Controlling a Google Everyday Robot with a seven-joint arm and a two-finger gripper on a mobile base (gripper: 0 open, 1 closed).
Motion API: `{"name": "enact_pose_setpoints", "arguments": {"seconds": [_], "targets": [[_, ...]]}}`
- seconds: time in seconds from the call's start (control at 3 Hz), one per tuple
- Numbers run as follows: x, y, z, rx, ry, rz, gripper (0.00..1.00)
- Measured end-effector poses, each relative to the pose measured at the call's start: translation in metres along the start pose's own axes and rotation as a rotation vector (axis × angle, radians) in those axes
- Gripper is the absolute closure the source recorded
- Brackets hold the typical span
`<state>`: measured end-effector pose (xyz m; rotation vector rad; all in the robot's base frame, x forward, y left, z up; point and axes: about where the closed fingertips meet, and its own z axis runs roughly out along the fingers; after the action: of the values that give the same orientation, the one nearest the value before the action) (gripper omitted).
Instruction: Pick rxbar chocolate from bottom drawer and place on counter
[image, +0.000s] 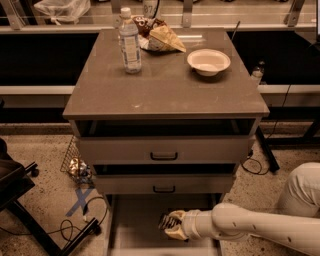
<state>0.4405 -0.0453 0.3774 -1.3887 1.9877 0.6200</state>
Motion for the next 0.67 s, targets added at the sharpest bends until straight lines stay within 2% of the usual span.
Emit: {"name": "enact_pose_setpoints", "arguments": {"seconds": [0.33, 0.67], "targets": [[-0.0253, -0.0092, -0.0381, 0.005, -0.014, 0.053, 1.0], [-0.0265, -0.009, -0.0396, 0.004, -0.015, 0.053, 1.0]]}}
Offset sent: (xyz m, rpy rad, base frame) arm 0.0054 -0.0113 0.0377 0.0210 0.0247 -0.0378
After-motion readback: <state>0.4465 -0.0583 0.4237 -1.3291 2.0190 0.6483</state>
